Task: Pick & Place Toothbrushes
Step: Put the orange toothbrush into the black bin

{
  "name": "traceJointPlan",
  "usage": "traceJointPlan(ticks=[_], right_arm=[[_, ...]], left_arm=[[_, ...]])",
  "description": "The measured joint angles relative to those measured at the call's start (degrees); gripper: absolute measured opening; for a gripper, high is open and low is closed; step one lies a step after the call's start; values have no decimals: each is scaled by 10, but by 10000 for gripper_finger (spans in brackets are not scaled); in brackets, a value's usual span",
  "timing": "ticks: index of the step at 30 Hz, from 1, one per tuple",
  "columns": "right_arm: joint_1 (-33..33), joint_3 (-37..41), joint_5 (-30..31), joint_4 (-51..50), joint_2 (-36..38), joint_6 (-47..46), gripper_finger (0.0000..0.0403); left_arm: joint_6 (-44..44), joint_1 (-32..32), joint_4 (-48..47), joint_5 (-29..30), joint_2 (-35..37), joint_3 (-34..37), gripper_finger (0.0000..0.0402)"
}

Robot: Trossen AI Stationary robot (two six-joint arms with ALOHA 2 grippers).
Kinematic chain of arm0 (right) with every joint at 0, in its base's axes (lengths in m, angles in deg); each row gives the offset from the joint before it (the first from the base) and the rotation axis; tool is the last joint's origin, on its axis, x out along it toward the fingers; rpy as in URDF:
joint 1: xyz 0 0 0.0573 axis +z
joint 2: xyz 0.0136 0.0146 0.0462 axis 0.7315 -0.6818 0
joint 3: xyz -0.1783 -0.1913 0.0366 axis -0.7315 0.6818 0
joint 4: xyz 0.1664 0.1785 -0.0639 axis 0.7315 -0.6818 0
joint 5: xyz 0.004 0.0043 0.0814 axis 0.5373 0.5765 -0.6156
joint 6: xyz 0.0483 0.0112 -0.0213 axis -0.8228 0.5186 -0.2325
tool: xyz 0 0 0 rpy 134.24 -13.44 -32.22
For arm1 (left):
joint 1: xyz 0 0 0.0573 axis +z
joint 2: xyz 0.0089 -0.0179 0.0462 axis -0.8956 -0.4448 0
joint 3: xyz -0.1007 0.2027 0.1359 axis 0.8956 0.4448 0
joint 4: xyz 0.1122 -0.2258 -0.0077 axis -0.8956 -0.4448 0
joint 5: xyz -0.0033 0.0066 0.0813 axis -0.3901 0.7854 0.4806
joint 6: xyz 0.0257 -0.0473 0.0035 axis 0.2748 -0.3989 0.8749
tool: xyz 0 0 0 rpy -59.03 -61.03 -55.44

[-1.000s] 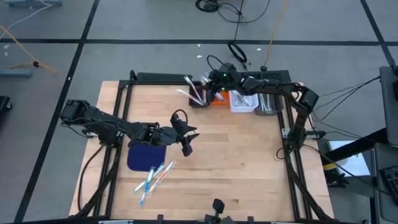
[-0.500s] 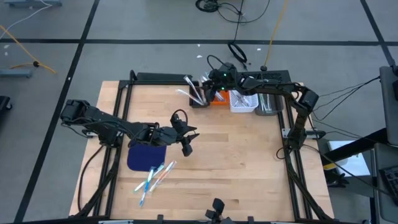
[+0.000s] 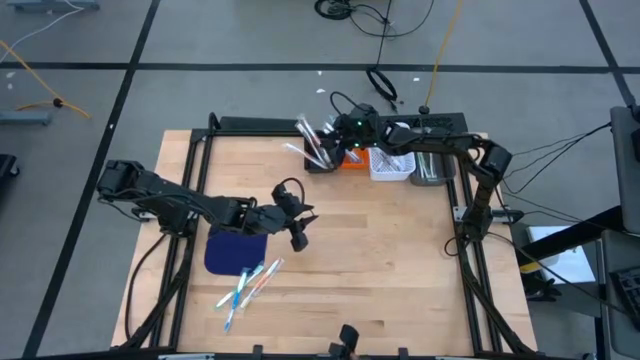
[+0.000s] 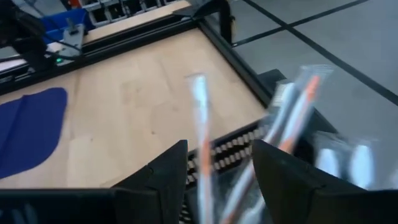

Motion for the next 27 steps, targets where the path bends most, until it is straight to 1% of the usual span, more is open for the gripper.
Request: traceJointPlan(ticks=[2,7,10,14,16,21,24,27], right_arm=[[8,0,-2,0,0,0,172],[32,0,-56,-9,0,0,175],[50,0,-77,-30,0,4,174],[72,0,-104,-63,0,17,170],[85,0,-105,-84,0,25,170],[118,1,-105,-141,0,60,171],[137,2,-104,-165,0,71,170],[154,14,-104,-166,0,76,168]], left_arm=[[-16,0,-21,0,5,0,134],[-109,-2,-107,-5,30,0,134],[-175,-9,-193,-43,42,0,134],[-294,-28,-316,-121,43,0,134],[-346,-43,-352,-143,38,1,134],[-433,-85,-363,-181,35,17,134],[-469,-109,-370,-180,35,22,134],[-495,-127,-366,-178,30,22,134]])
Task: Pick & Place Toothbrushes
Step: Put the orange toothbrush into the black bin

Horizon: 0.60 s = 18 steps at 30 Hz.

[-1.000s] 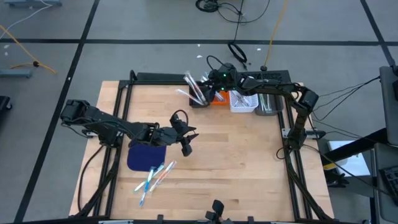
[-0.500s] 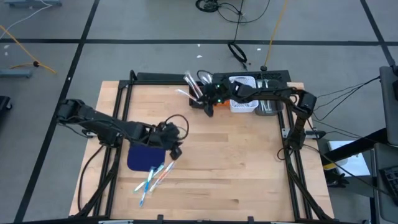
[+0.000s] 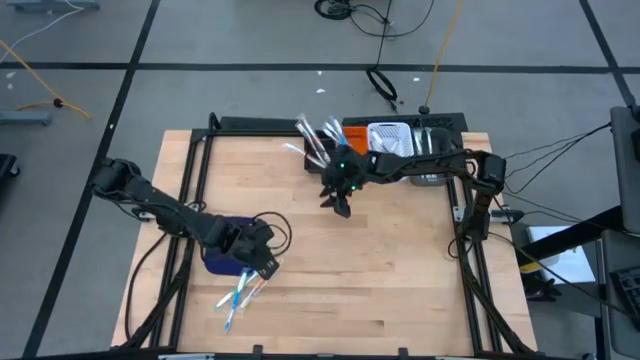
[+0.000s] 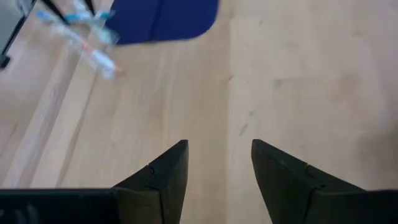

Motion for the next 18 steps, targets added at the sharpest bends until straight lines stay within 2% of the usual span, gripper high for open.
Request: traceJointPlan(ticks=[5,13,18], right_arm=[[19,23,0,14,0,0,167],[42,48,0,18,0,-1,167],[56,54,0,19,0,-1,167]], left_arm=[[-41,-14,0,-6,-33,0,133],[-60,-7,20,-82,-112,0,133],[-65,3,37,-92,-135,0,134]])
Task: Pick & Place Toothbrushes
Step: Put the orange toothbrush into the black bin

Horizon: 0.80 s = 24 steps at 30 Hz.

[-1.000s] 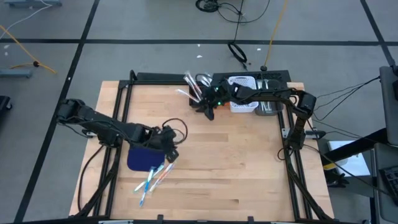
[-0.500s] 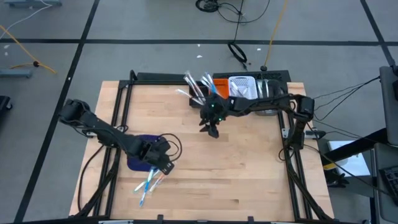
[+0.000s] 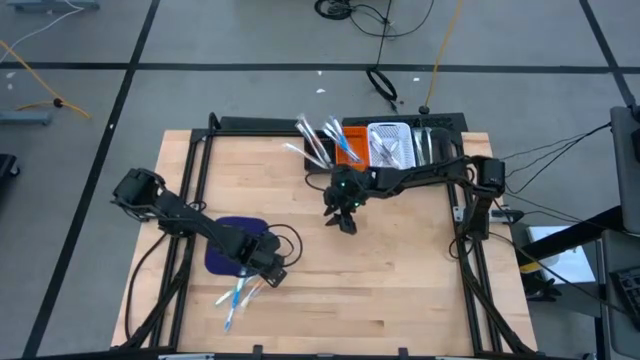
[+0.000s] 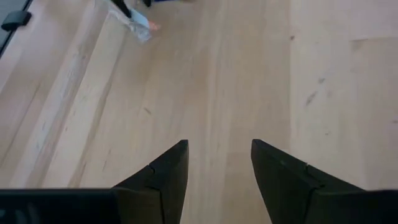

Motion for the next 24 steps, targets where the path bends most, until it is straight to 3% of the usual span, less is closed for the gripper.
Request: traceJointPlan(ticks=[6,14,17,21,24], right_arm=[[13,17,0,17,0,0,167],[13,29,0,36,0,-11,167],[13,29,0,36,0,-11,167],[13,29,0,37,0,-11,167],[13,29,0,36,0,-11,167]], left_arm=[[19,8,52,-9,-4,0,133],[18,9,21,-20,-13,-2,130],[-4,10,12,-20,-14,-2,102],[-1,10,23,-19,-10,-1,22],[-1,9,40,-15,-7,-1,13]])
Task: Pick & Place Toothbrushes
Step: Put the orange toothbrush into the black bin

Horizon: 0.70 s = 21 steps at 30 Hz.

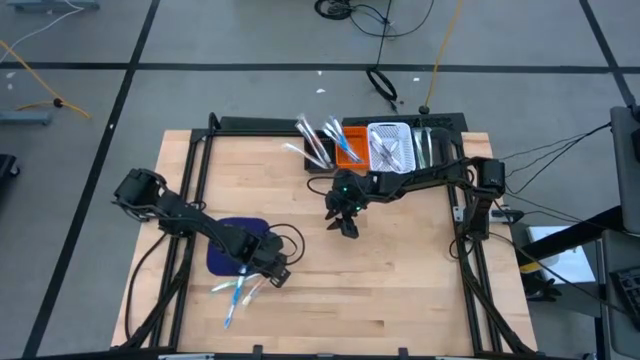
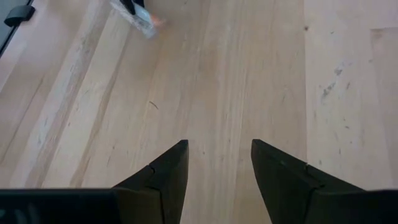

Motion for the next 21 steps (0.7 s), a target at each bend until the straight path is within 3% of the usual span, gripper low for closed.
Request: traceJointPlan(ticks=[7,13,21], right_arm=[[0,0,0,0,0,0,167],[4,0,-4,21,0,-4,167],[8,0,-104,135,0,-46,167]], left_arm=[[25,0,-23,43,21,-36,6],[75,0,-65,152,48,-85,5],[141,1,-67,275,73,-109,3]])
